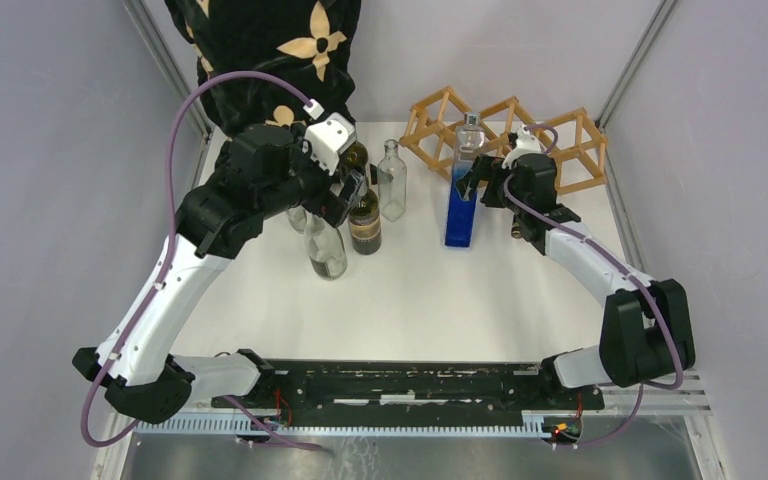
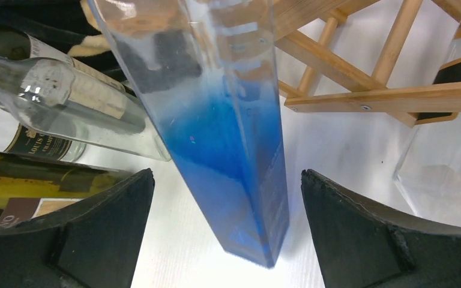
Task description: Take the wine bottle off the wine rack
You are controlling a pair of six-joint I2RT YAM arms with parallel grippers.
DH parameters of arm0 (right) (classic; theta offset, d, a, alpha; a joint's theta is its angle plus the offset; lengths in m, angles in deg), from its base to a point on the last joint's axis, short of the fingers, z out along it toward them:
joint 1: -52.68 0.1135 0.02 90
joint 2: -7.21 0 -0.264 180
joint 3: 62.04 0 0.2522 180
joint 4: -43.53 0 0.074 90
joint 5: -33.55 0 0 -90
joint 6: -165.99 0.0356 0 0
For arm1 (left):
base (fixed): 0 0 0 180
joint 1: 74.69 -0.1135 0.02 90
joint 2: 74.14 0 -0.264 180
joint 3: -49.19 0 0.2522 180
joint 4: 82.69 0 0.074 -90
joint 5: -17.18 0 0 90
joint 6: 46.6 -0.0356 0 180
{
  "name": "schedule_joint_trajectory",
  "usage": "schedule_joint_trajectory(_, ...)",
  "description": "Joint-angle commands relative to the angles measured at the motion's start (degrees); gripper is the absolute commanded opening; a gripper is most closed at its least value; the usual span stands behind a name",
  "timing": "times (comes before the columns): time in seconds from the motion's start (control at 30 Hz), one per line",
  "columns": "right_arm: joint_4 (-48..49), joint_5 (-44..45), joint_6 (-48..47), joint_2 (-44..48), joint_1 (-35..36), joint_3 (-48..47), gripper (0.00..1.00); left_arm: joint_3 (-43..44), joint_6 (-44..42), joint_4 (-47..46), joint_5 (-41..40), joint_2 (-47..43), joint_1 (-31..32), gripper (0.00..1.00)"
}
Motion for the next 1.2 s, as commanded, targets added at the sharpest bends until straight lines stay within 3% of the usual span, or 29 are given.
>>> schedule_joint_trajectory(0.0, 4.17, -0.51, 0.42, -3.73, 0.3, -2.87, 0.98, 2.45, -1.89, -2.05, -0.01, 0.12, -0.17, 1.0)
schedule_joint_trajectory(0.17, 4.71, 3.8, -2.14, -6.27, 1.27, -4.44, 0.98, 1.73, -1.69, -2.05, 0.49, -0.14, -0.17, 1.0)
schedule_joint_trajectory(0.3, 4.9, 9.71, -6.74, -8.0, 6.21, -5.82, 0.98, 1.01, -2.08, -2.95, 0.05, -0.36, -0.17, 1.0)
schedule_joint_trajectory(0.5, -2.98, 19.77, -7.0, -12.9, 12.1, -7.56, 0.98, 0.79, -2.36, -2.98, 0.14, -0.62, -0.17, 1.0)
schedule_joint_trajectory(0.67, -1.3, 18.74, -8.92, -13.76, 14.37, -5.71, 0.98, 0.56, -2.8, -2.98, 0.01, -0.98, -0.17, 1.0)
schedule_joint_trajectory(0.87, -11.94, 13.11, -14.15, -22.76, 16.09, -17.75, 0.98, 0.08, -2.67, -2.97, 0.3, -1.41, -0.15, 1.0)
schedule_joint_trajectory(1.17, -23.41, 15.26, -16.65, -34.37, 16.66, -33.14, 0.98, -0.02, -3.02, -3.03, 0.02, -2.25, -0.18, 1.0)
